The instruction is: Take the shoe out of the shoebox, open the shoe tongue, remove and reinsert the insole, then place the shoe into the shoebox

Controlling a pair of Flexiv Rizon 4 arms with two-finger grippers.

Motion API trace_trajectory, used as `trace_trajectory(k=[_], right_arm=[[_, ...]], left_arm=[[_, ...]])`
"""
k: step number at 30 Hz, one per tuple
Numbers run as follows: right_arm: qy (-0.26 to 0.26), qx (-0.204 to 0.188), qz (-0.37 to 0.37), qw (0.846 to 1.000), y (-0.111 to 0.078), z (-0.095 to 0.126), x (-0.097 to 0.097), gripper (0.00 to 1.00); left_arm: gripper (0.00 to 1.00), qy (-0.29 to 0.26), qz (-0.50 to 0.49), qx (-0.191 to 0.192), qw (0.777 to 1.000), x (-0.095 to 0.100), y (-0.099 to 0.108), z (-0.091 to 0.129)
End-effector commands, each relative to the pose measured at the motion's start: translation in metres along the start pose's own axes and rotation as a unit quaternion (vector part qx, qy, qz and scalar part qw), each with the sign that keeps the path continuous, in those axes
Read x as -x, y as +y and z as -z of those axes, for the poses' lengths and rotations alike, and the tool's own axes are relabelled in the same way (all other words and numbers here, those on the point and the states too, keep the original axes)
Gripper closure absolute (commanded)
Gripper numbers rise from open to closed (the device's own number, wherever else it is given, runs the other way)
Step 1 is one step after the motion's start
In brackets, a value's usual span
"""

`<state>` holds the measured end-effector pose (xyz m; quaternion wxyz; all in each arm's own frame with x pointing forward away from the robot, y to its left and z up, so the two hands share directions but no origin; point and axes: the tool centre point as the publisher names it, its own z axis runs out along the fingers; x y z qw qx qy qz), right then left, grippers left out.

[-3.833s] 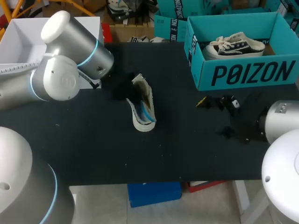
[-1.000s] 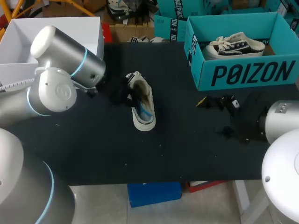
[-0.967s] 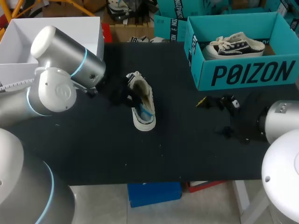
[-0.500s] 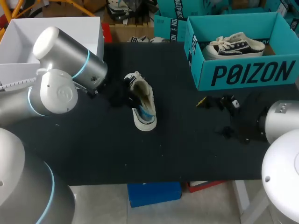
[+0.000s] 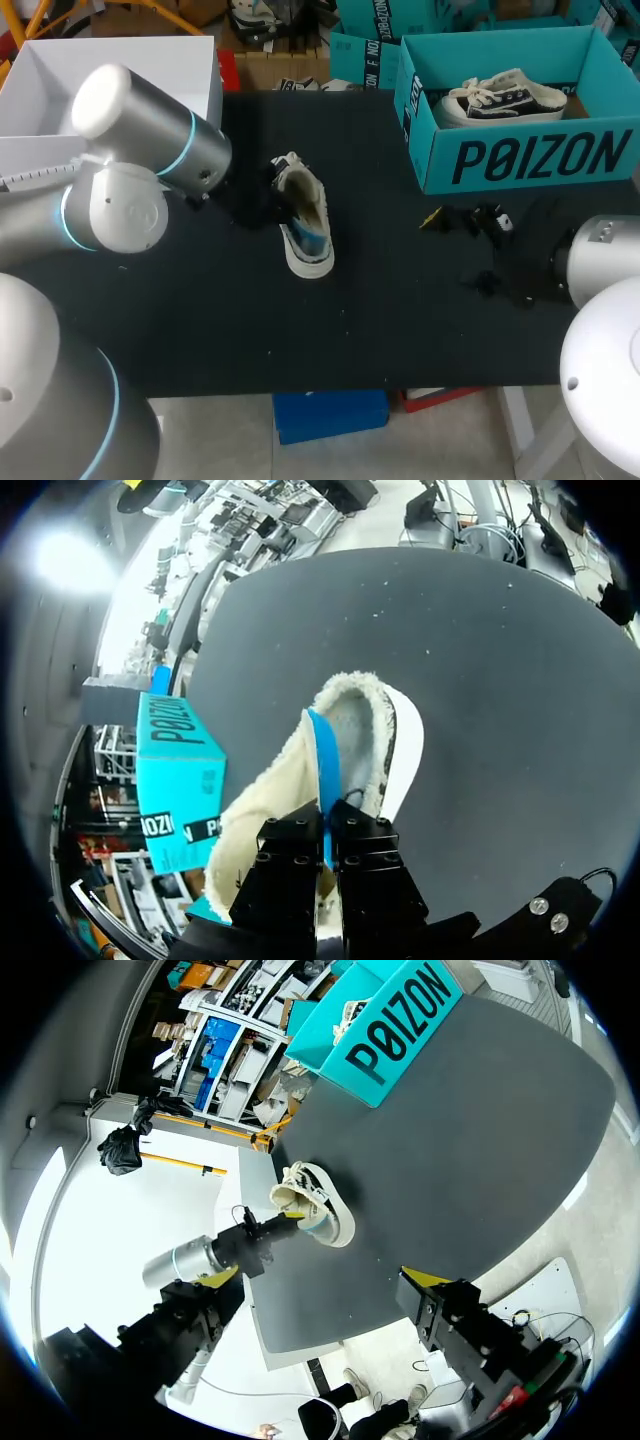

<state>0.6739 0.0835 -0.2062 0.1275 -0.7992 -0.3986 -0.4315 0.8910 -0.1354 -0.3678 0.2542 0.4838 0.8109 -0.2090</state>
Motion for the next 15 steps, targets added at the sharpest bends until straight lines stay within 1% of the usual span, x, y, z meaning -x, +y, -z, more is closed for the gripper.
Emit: trace_trajectory(k=[1,7,9,12,13,14,15], right_arm=[[0.007,-0.018,-0.007,1.000,0.001,0.006,0.007,0.00],[0.007,-0.018,-0.007,1.000,0.001,0.006,0.007,0.00],[0.007,-0.018,-0.007,1.000,0.001,0.006,0.007,0.00],[0.007,-0.018,-0.007,1.000,0.001,0.006,0.007,0.00],[0.007,-0.018,-0.007,1.000,0.001,0.006,0.007,0.00],[0.007,-0.018,-0.007,1.000,0.001,0.006,0.007,0.00],[0.007,-0.018,-0.007,1.000,0.001,0.006,0.007,0.00]], left_arm=[[1.00,0.002,-0.001,0.018,1.000,-0.001,0.003,-0.001],[1.00,0.007,0.005,0.023,1.000,0.000,0.006,-0.007],[1.00,0.012,0.005,0.015,1.000,0.000,0.003,-0.009],[1.00,0.022,0.013,-0.013,1.000,-0.001,-0.004,-0.011],[0.80,0.024,0.016,-0.019,0.999,-0.001,-0.006,-0.011],[0.48,0.027,0.017,-0.027,0.999,0.000,-0.007,-0.010],[0.10,0.029,0.020,-0.032,0.999,0.000,-0.009,-0.009]])
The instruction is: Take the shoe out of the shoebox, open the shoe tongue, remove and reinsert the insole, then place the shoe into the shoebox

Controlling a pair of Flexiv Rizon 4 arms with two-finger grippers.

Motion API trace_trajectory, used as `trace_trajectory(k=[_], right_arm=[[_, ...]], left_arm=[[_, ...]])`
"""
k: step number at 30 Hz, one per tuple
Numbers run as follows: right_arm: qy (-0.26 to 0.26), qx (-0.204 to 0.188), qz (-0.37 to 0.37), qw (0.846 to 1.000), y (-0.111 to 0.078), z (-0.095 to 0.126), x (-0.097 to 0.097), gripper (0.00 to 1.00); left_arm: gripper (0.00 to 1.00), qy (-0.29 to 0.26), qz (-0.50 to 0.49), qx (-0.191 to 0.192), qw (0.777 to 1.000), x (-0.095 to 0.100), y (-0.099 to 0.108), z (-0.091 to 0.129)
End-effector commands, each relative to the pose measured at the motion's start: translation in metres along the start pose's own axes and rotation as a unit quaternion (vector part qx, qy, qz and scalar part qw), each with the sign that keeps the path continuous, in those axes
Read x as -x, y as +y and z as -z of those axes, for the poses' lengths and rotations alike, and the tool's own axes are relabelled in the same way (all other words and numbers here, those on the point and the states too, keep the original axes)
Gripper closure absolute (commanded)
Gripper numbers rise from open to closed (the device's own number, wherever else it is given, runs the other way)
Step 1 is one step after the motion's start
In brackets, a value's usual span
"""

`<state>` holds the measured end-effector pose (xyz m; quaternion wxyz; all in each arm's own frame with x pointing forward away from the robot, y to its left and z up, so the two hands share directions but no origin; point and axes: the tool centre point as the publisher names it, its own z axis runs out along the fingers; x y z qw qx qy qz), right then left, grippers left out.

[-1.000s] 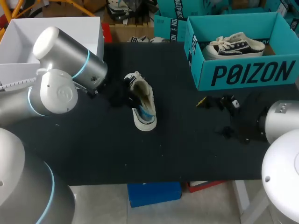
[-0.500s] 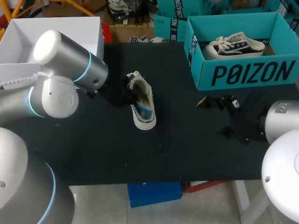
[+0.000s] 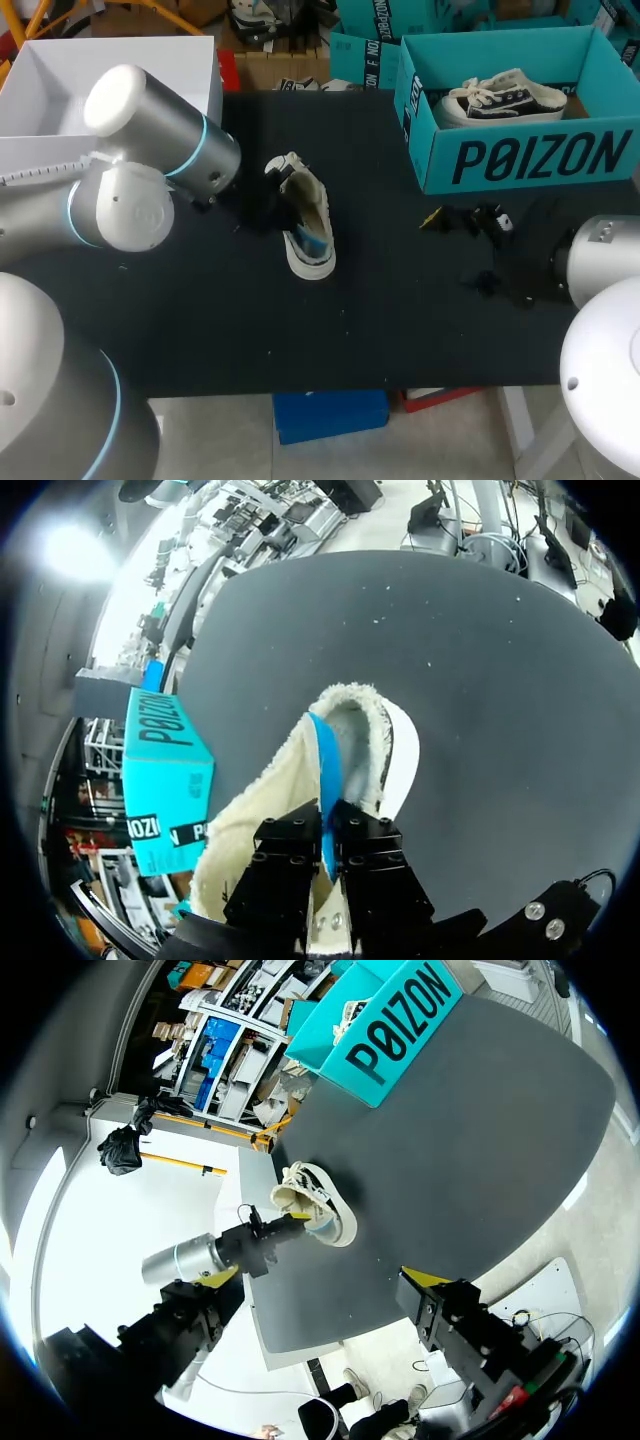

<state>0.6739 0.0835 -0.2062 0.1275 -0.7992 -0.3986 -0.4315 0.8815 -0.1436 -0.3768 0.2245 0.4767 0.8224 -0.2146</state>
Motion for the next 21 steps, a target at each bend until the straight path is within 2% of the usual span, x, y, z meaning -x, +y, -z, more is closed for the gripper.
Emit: trace_trajectory(k=[1,11,18,19,21], right_arm=[[0.007,-0.018,-0.007,1.000,0.001,0.006,0.007,0.00],[0.007,-0.018,-0.007,1.000,0.001,0.006,0.007,0.00],[0.007,-0.018,-0.007,1.000,0.001,0.006,0.007,0.00],[0.007,-0.018,-0.007,1.000,0.001,0.006,0.007,0.00],[0.007,-0.018,-0.007,1.000,0.001,0.006,0.007,0.00]], left_arm=[[0.00,0.005,0.005,-0.022,1.000,0.004,0.001,0.002],[0.00,-0.003,0.035,-0.072,0.997,0.013,-0.012,0.021],[0.00,0.010,0.038,-0.092,0.995,0.008,-0.020,0.015],[0.02,0.011,0.038,-0.092,0.995,0.008,-0.020,0.015],[0.24,0.012,0.038,-0.093,0.995,0.008,-0.021,0.014]])
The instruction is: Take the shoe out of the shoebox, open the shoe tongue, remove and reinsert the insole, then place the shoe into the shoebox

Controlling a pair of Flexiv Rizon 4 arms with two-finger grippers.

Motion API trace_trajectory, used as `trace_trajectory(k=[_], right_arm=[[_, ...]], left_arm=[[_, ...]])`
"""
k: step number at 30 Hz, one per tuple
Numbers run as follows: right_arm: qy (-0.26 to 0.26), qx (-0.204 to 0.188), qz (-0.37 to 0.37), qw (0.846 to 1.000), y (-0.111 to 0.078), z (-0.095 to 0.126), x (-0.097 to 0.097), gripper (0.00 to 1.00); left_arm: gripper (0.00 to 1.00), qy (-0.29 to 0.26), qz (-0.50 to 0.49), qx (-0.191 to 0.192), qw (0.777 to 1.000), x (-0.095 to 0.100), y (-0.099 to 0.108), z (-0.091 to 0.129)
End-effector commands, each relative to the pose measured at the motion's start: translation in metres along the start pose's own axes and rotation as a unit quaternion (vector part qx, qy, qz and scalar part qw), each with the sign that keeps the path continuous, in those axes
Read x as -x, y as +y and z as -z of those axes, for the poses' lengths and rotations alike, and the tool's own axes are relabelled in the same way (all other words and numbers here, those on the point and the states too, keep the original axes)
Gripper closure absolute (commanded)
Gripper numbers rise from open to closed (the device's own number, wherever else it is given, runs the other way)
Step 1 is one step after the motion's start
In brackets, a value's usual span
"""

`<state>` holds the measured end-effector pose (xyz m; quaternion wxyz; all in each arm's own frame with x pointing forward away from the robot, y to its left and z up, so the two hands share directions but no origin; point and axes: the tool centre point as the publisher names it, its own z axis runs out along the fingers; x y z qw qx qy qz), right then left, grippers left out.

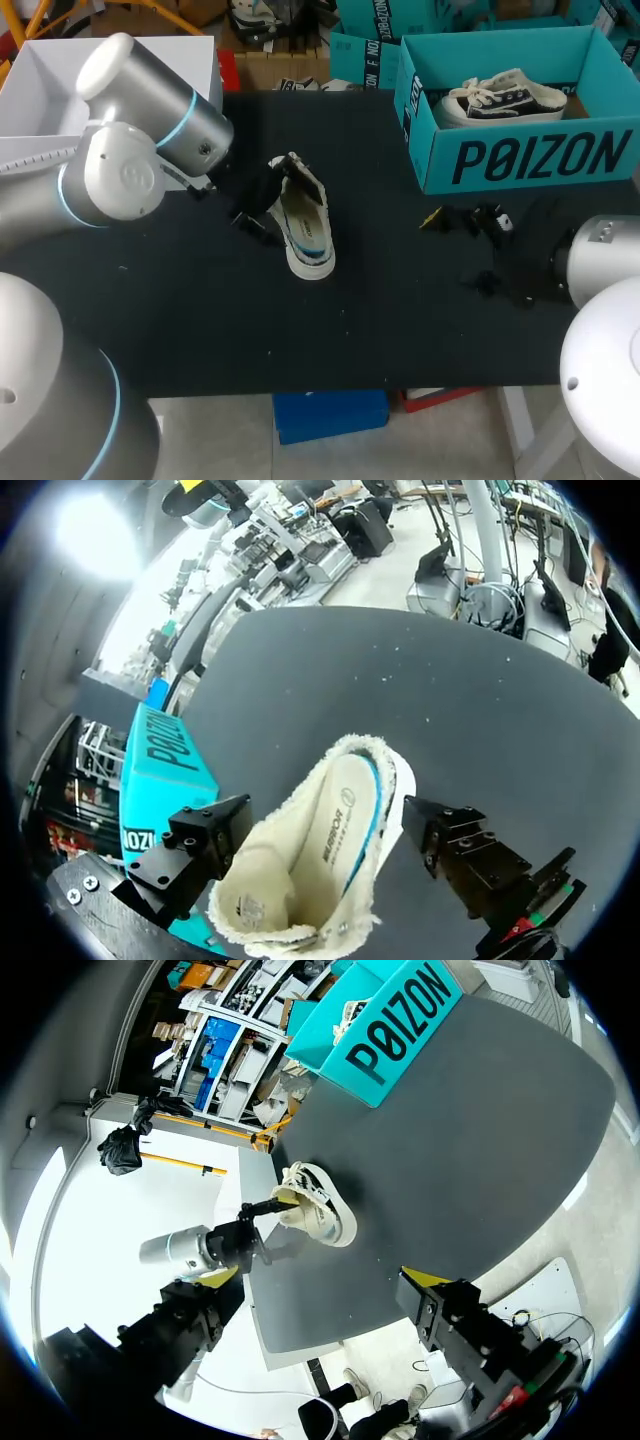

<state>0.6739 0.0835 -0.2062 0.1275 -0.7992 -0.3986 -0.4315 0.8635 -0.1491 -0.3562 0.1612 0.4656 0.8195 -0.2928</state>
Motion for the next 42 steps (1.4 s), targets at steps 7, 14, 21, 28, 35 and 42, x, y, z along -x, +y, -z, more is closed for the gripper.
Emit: trace_trajectory(k=[7,14,21,28,35,42], right_arm=[[0.007,-0.018,-0.007,1.000,0.001,0.006,0.007,0.00],[0.007,-0.018,-0.007,1.000,0.001,0.006,0.007,0.00],[0.007,-0.018,-0.007,1.000,0.001,0.006,0.007,0.00],[0.007,-0.018,-0.007,1.000,0.001,0.006,0.007,0.00],[0.007,-0.018,-0.007,1.000,0.001,0.006,0.007,0.00],[0.007,-0.018,-0.007,1.000,0.001,0.006,0.007,0.00]], left_arm=[[1.00,0.014,-0.007,-0.003,1.000,0.001,-0.001,-0.006],[1.00,0.029,-0.008,-0.005,1.000,-0.003,-0.002,-0.009],[1.00,0.051,-0.014,-0.004,0.999,-0.008,-0.002,-0.014],[1.00,0.103,-0.031,0.020,0.994,-0.013,0.004,-0.016],[1.00,0.162,-0.043,0.041,0.985,-0.028,0.010,-0.026],[1.00,0.184,-0.054,0.038,0.981,-0.032,0.007,-0.042]])
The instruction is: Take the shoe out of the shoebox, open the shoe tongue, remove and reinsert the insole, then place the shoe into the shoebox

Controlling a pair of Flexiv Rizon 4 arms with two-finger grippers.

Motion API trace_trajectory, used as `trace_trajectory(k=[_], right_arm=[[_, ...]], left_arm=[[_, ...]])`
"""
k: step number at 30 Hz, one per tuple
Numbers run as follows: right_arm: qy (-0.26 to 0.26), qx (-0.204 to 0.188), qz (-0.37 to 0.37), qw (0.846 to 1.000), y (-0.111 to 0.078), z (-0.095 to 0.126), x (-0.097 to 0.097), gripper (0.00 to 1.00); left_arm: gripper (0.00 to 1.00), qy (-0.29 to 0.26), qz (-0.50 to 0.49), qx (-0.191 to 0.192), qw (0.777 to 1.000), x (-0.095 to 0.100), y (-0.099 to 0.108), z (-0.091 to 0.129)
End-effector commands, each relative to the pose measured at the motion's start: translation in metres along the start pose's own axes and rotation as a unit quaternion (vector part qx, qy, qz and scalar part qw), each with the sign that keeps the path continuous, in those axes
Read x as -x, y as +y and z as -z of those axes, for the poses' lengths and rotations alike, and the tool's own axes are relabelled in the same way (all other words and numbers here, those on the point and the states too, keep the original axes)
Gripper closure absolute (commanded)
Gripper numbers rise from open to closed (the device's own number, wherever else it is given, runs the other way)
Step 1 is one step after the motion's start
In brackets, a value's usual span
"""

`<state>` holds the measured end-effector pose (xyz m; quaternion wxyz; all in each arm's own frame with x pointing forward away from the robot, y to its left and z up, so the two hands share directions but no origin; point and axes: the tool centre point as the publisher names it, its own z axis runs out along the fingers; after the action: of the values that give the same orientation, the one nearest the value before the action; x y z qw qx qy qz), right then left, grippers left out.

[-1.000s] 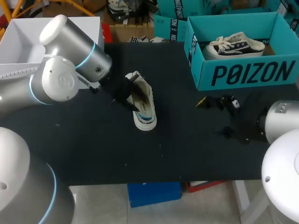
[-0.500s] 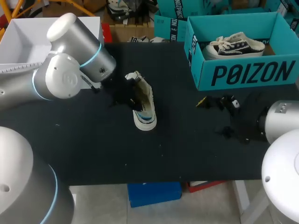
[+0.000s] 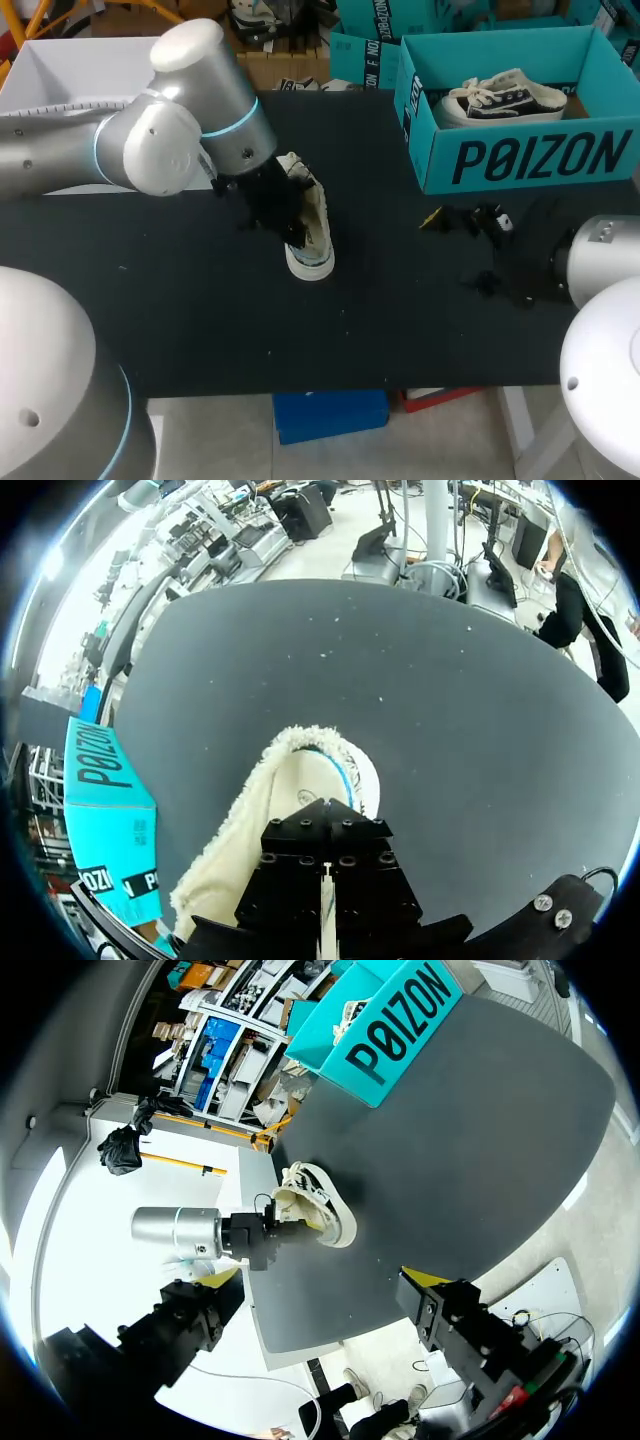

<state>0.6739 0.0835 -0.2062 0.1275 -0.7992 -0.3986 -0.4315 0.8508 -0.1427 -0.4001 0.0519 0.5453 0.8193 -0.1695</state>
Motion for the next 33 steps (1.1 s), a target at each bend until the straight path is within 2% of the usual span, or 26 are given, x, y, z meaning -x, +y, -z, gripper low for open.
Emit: trace_trajectory(k=[1,8,12,20,28,29,30,33], right_arm=[[0.007,-0.018,-0.007,1.000,0.001,0.006,0.007,0.00],[0.007,-0.018,-0.007,1.000,0.001,0.006,0.007,0.00],[0.007,-0.018,-0.007,1.000,0.001,0.006,0.007,0.00],[0.007,-0.018,-0.007,1.000,0.001,0.006,0.007,0.00],[0.007,-0.018,-0.007,1.000,0.001,0.006,0.007,0.00],[0.007,-0.018,-0.007,1.000,0.001,0.006,0.007,0.00],[0.007,-0.018,-0.007,1.000,0.001,0.006,0.007,0.00],[0.007,-0.018,-0.007,1.000,0.001,0.006,0.007,0.00]], left_arm=[[1.00,0.017,-0.003,0.000,1.000,0.007,0.000,-0.013],[1.00,0.035,-0.004,-0.005,0.999,0.003,-0.001,-0.026],[1.00,0.038,-0.004,-0.002,0.999,0.004,0.000,-0.025],[1.00,0.010,-0.011,0.011,1.000,0.018,-0.006,0.012],[1.00,0.028,-0.003,0.040,0.999,0.004,-0.008,0.047],[0.92,0.029,0.000,0.044,0.999,0.002,-0.007,0.050],[0.78,0.028,0.004,0.047,0.999,0.000,-0.006,0.053],[0.69,0.021,0.013,0.055,0.998,-0.006,-0.002,0.062]])
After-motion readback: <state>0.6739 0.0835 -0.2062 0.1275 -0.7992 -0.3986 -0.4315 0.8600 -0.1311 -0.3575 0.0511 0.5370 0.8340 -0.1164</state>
